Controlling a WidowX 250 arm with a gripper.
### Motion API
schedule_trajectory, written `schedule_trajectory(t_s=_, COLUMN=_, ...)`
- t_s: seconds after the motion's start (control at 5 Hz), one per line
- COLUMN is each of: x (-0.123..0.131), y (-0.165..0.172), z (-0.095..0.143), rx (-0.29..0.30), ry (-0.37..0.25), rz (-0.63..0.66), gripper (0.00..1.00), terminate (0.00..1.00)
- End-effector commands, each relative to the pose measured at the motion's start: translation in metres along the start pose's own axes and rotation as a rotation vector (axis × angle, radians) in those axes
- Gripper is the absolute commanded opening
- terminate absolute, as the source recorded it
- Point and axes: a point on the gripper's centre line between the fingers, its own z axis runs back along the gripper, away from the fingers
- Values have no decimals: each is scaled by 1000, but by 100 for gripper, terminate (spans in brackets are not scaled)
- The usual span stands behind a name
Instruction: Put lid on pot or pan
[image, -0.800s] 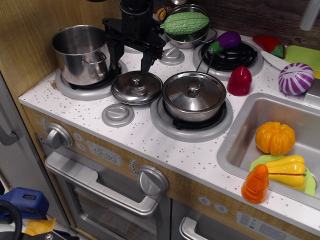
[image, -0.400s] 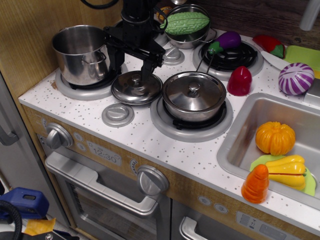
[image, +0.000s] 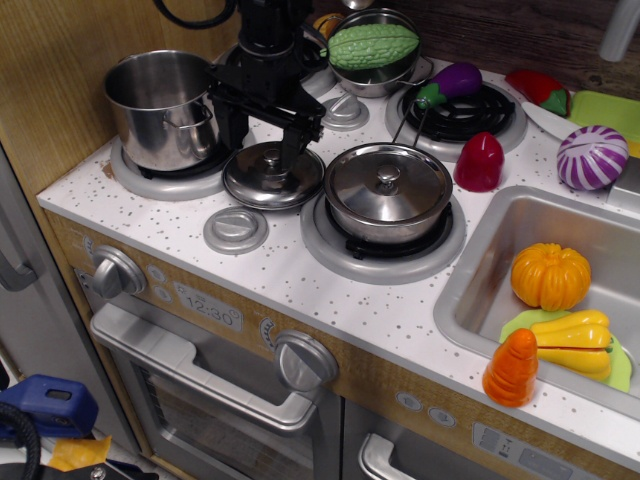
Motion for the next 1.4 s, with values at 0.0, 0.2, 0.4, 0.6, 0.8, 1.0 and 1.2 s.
schedule_trajectory(t_s=0.0, x=10, y=8, z=11, rx=-1, ry=-50, rz=10, gripper=100, terminate=0)
schedule_trajectory(t_s=0.2, x=10, y=9, z=7, rx=-9, ry=-50, rz=11, gripper=100, terminate=0)
schedule_trajectory(t_s=0.4, x=10, y=10, z=5, rx=-19, ry=-52, rz=11, gripper=100, terminate=0)
schedule_trajectory(t_s=0.6, x=10, y=10, z=3, rx=-21, ry=-53, rz=16, gripper=100, terminate=0)
schedule_trajectory(t_s=0.8, x=11, y=9, z=1, rx=-22, ry=-54, rz=24, gripper=0, terminate=0)
schedule_trajectory(t_s=1.0, x=10, y=6, z=0, rx=-21, ry=-59, rz=33, gripper=0, terminate=0)
schedule_trajectory(t_s=1.2, x=10, y=0, z=5, rx=-2, ry=-62, rz=52, gripper=0, terminate=0)
